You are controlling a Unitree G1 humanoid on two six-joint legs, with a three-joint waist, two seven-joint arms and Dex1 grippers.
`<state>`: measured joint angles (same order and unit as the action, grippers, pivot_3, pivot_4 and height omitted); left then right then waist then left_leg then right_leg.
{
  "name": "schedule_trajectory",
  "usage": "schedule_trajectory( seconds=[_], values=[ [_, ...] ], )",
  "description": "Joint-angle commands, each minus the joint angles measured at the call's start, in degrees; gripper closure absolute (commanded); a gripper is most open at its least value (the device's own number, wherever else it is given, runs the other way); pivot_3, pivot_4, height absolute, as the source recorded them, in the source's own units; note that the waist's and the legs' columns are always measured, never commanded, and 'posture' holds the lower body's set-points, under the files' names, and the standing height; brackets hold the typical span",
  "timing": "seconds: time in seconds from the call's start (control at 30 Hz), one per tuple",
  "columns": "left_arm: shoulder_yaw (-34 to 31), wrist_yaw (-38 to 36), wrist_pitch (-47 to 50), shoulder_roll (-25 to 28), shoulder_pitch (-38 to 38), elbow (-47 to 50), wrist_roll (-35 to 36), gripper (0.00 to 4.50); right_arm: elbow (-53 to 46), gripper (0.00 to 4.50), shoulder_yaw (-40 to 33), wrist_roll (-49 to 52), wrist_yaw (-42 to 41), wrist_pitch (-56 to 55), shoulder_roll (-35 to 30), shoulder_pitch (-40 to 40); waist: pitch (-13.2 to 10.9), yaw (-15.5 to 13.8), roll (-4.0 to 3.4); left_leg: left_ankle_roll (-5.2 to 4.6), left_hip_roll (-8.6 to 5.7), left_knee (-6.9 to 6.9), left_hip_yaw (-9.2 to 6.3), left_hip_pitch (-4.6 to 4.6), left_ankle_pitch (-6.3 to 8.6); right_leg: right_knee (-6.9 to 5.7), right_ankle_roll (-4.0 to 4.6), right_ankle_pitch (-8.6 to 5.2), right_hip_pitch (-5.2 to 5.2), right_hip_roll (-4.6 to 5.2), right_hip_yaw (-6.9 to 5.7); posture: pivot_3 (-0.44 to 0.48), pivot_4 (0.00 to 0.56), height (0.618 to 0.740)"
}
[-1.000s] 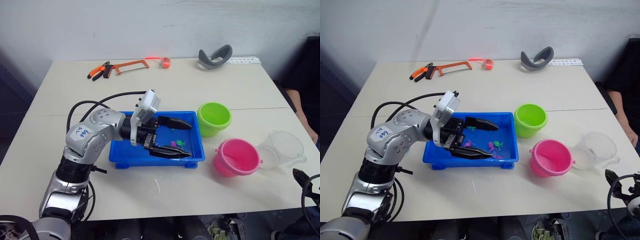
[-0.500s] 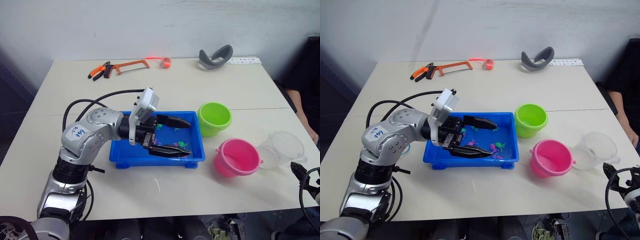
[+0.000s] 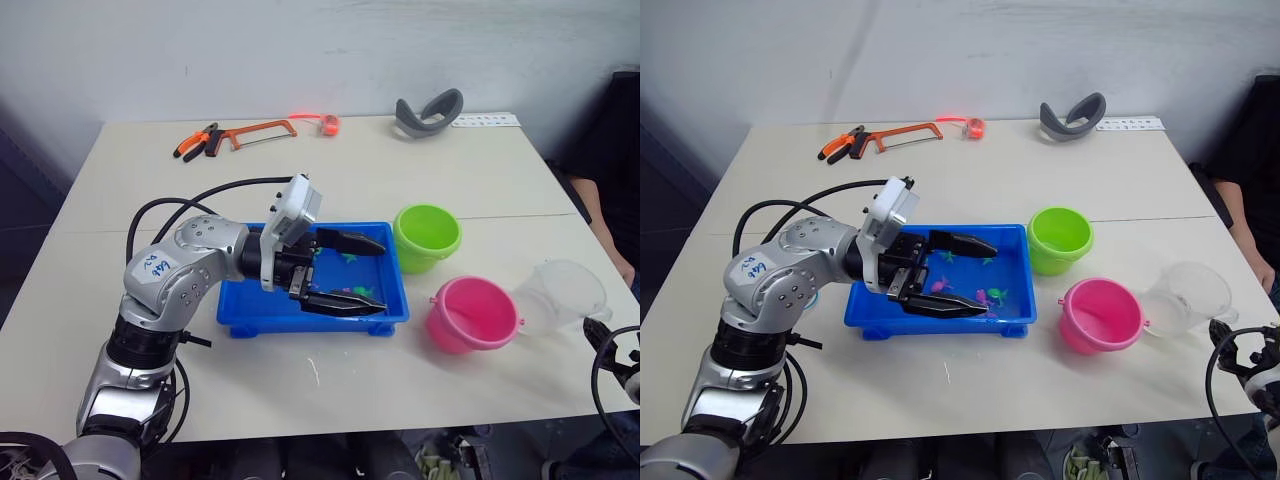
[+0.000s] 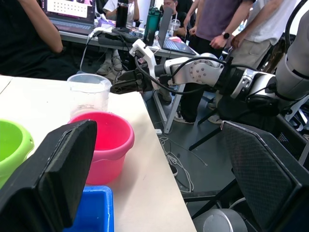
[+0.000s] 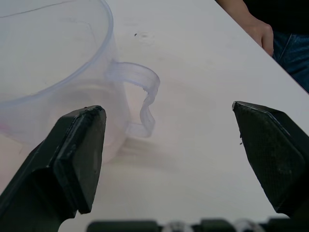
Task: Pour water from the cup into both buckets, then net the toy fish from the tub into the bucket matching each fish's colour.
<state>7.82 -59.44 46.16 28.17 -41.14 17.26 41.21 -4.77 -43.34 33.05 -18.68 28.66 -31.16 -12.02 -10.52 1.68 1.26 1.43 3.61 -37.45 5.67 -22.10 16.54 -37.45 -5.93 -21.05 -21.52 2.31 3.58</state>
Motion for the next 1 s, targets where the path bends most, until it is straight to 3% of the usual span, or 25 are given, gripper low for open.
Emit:
schedule_trajectory(
  seconds=[0.03, 0.07, 0.17, 0.67, 0.9, 1.0],
  values=[
    [-1.16, -0.09, -1.18, 0.14, -0.03, 1.27, 0.69, 0.00, 1.83, 0.56, -0.88, -0.87, 0.93, -2.50, 0.10, 1.93, 0.00, 0.01, 0.00, 0.00, 0.00, -0.01, 0.01, 0.00, 0.00, 0.00, 0.00, 0.00, 0.00, 0.00, -0.01, 0.000, 0.150, 0.740],
    [-1.16, -0.15, -1.29, 0.16, 0.00, 1.17, 0.64, 0.00, 2.42, 0.83, -0.67, -1.19, 0.93, -2.87, 0.06, 2.35, 0.00, 0.02, 0.00, 0.00, 0.00, -0.01, 0.01, 0.00, 0.00, 0.00, 0.00, 0.00, 0.00, 0.00, -0.01, 0.000, 0.150, 0.740],
    [-1.20, -0.33, -1.73, 0.31, 0.17, 0.92, 0.53, 0.00, 3.81, 2.18, -0.23, -1.68, 0.78, -4.11, 0.12, 3.46, 0.00, 0.00, -0.01, 0.00, 0.00, 0.00, 0.02, 0.01, 0.00, 0.00, 0.00, 0.00, 0.00, 0.00, -0.01, 0.000, 0.150, 0.740],
    [-1.41, -1.38, -4.00, 1.60, 0.41, -0.66, -0.01, 0.00, 10.39, 2.18, 0.33, -1.79, -1.26, -8.26, 0.11, 8.34, -0.01, 0.02, -0.02, 0.01, 0.02, -0.01, 0.04, 0.02, 0.00, 0.00, 0.00, 0.00, 0.00, 0.00, -0.02, 0.000, 0.150, 0.740],
    [-1.66, -0.56, -3.77, 1.67, 0.63, 0.24, 0.48, 0.00, 14.04, 4.47, 1.03, -1.59, -3.38, -10.39, -0.58, 10.44, -0.02, 0.04, -0.03, 0.00, 0.03, -0.01, 0.05, 0.03, 0.00, 0.00, -0.01, 0.00, 0.00, -0.01, -0.01, 0.000, 0.150, 0.740],
    [-1.87, -0.34, -3.36, 1.82, 1.06, 0.31, 0.93, 0.00, 14.97, 4.47, 1.05, -1.22, -3.97, -11.09, -0.20, 11.25, -0.01, 0.04, -0.03, 0.00, 0.05, -0.04, 0.06, 0.03, 0.00, -0.01, -0.02, 0.01, 0.00, 0.00, -0.01, 0.000, 0.150, 0.740]
  ],
)
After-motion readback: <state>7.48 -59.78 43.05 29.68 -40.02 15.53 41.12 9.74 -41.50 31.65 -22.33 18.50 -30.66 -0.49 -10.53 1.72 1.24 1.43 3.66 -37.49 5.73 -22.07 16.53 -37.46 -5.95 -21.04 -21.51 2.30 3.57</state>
